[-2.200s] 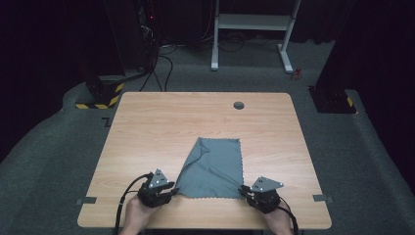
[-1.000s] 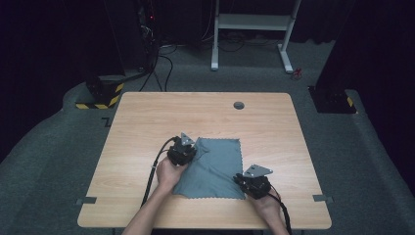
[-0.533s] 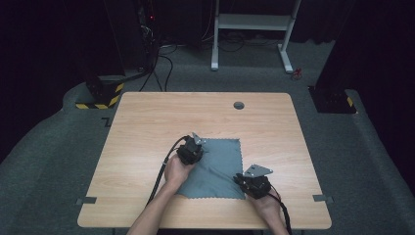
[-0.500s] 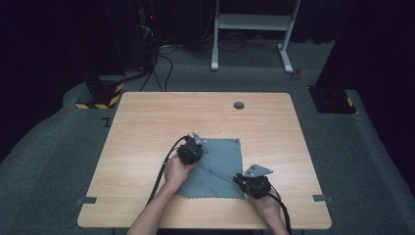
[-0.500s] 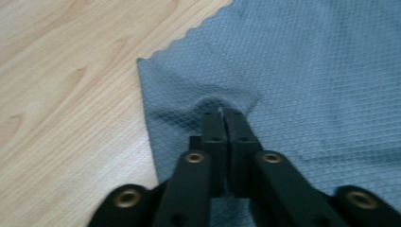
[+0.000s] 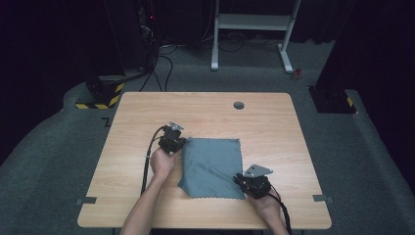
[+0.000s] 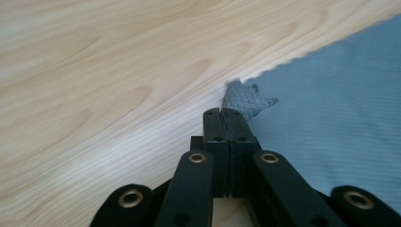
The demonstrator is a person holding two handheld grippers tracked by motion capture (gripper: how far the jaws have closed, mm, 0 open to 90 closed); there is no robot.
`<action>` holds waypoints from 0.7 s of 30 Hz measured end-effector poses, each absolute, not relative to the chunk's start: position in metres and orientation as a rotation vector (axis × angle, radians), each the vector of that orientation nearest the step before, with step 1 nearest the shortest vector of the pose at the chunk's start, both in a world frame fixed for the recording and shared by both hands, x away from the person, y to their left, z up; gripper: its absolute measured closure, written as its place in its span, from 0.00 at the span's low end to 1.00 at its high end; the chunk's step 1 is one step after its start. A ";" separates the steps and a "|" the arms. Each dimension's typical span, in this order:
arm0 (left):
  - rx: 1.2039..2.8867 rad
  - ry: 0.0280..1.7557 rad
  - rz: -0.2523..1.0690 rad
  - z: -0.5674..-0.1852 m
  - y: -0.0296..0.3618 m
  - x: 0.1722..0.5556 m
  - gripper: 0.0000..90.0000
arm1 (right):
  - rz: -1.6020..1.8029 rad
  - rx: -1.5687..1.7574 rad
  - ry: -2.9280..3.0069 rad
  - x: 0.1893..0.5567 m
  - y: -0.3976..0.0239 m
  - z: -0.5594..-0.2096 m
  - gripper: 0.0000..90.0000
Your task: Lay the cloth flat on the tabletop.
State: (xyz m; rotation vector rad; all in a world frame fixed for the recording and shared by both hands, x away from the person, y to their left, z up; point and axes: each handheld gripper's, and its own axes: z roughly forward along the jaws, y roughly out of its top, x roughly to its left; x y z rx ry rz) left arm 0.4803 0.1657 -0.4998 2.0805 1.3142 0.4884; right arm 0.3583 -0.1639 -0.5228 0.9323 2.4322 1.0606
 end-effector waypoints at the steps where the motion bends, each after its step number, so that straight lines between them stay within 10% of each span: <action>1: 2.073 1.332 0.497 -0.502 0.169 0.481 0.96 | 1.060 0.931 2.432 0.358 -0.164 -0.523 0.87; 11: 2.084 1.155 0.508 -0.495 0.163 0.461 0.73 | 1.062 0.935 2.435 0.358 -0.164 -0.523 0.87; 21: 2.067 1.344 0.556 -0.514 0.187 0.480 0.65 | 1.064 0.939 2.436 0.358 -0.164 -0.523 0.87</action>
